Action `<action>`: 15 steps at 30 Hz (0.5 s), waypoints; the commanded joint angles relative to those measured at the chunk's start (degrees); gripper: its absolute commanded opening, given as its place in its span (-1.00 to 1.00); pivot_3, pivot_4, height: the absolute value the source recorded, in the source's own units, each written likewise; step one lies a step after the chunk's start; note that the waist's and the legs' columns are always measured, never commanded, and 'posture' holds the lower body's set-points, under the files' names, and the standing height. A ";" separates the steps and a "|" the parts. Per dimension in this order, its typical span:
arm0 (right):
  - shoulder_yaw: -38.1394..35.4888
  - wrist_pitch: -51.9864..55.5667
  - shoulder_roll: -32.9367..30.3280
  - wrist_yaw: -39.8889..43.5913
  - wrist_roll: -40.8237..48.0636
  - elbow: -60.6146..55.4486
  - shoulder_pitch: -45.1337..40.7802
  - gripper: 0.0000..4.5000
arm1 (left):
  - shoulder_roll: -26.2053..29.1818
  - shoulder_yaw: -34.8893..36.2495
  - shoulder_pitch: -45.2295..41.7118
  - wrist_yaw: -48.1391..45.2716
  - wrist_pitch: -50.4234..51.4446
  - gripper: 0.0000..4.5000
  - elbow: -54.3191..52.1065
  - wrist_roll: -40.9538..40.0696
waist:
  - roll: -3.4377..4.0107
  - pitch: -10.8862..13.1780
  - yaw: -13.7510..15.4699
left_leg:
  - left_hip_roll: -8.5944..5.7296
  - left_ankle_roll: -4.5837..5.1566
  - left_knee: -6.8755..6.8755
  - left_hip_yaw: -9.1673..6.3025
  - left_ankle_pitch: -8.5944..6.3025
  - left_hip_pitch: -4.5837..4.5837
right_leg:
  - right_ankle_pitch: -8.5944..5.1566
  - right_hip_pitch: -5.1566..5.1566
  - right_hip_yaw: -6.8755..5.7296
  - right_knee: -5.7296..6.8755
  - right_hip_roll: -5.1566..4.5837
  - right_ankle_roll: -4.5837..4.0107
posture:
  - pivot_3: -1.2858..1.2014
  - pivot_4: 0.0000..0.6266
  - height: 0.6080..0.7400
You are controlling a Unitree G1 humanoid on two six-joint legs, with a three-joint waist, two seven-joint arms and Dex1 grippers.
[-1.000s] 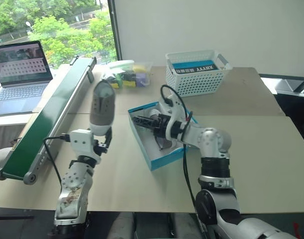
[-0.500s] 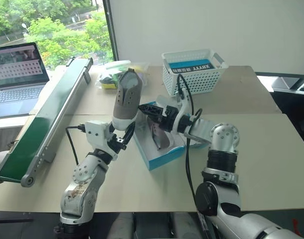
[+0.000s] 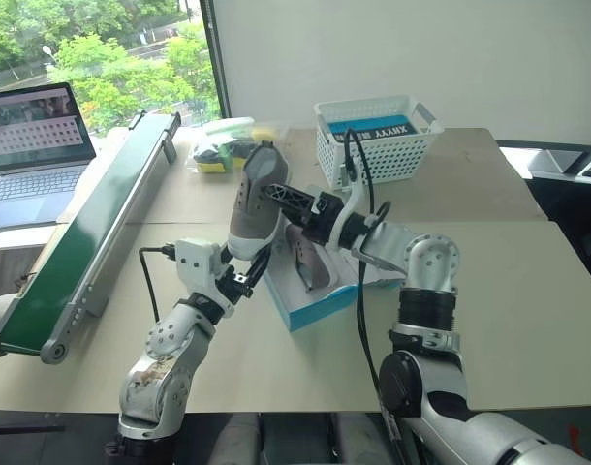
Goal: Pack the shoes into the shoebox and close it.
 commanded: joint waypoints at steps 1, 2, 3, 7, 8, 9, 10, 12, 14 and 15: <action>1.73 -1.42 3.87 -0.21 2.96 -2.92 -1.85 0.36 | -0.12 -0.72 -0.82 -1.12 -0.55 0.27 -2.60 -1.18 | 0.00 0.00 0.00 | 0.00 0.00 0.00 0.00 0.00 0.00 | 0.00 0.00 0.00 0.00 0.00 0.00 | 0.03 -0.52 0.83; 1.96 -1.65 3.78 -0.30 3.26 -3.08 -1.75 0.23 | -0.14 -0.72 -0.88 -1.11 -0.52 0.27 -2.58 -1.21 | 0.00 0.00 0.02 | 0.00 0.00 -0.01 0.00 0.00 0.00 | 0.00 0.00 0.00 -0.01 0.00 0.00 | 0.03 -0.52 0.83; 2.09 -1.79 3.72 -0.45 3.54 -3.12 -1.67 0.04 | -0.12 -0.73 -0.91 -1.09 -0.50 0.27 -2.55 -1.23 | 0.00 0.00 0.02 | 0.00 0.00 -0.01 0.00 0.00 0.00 | 0.00 0.00 0.00 -0.01 0.00 0.00 | 0.03 -0.52 0.83; 2.22 -2.17 3.66 -1.22 4.26 -3.16 -1.42 -0.55 | 0.13 -0.89 -1.11 -1.10 -0.34 0.27 -2.40 -1.03 | 0.00 0.00 0.05 | 0.00 0.00 0.00 0.00 0.00 -0.01 | 0.00 0.00 0.00 0.00 0.00 0.00 | 0.03 -0.52 0.83; 2.36 -2.17 3.60 -1.28 4.39 -3.26 -1.35 -0.66 | 0.25 -1.01 -1.17 -1.11 -0.29 0.27 -2.36 -0.84 | 0.00 0.00 0.02 | 0.00 0.00 0.00 0.00 0.00 0.00 | 0.00 0.00 0.00 0.00 0.00 0.00 | 0.03 -0.52 0.83; 2.50 -2.17 3.49 -1.29 4.43 -3.27 -1.30 -0.79 | 0.46 -1.21 -1.24 -1.11 -0.25 0.27 -2.29 -0.48 | 0.00 0.00 0.00 | 0.00 0.00 -0.01 0.00 0.00 0.00 | 0.00 0.00 0.00 -0.01 0.00 0.00 | 0.03 -0.52 0.83; 2.62 -2.09 3.38 -1.37 4.48 -3.25 -1.28 -0.85 | 0.74 -1.47 -1.31 -1.04 -0.22 0.27 -2.20 0.06 | 0.00 0.00 0.00 | 0.00 0.00 -0.01 0.00 0.00 0.00 | 0.00 0.00 0.00 -0.01 0.00 0.00 | 0.03 -0.52 0.83; 2.73 -2.00 3.21 -2.04 4.53 -3.12 -1.19 -0.88 | 1.15 -1.79 -1.39 -0.56 -0.08 0.27 -1.92 1.13 | 0.00 0.00 0.02 | 0.00 0.00 -0.02 0.00 0.00 0.00 | 0.00 0.00 0.00 -0.01 0.00 0.00 | 0.03 -0.52 0.83; 2.85 -2.15 3.10 -2.59 4.39 -3.04 -1.11 -0.89 | 1.56 -1.97 -1.39 -0.38 -0.10 0.27 -1.69 1.97 | 0.00 0.00 0.04 | 0.00 0.00 -0.01 0.00 0.00 0.00 | 0.00 0.00 0.00 -0.01 0.00 0.00 | 0.03 -0.52 0.83; 2.91 -2.36 3.01 -2.69 4.34 -3.08 -1.05 -0.89 | 1.66 -2.00 -1.25 -0.36 -0.50 0.27 -1.60 2.43 | 0.00 0.00 0.04 | 0.00 0.00 -0.01 0.00 0.00 -0.01 | 0.00 0.00 0.00 -0.01 0.00 0.00 | 0.03 -0.52 0.83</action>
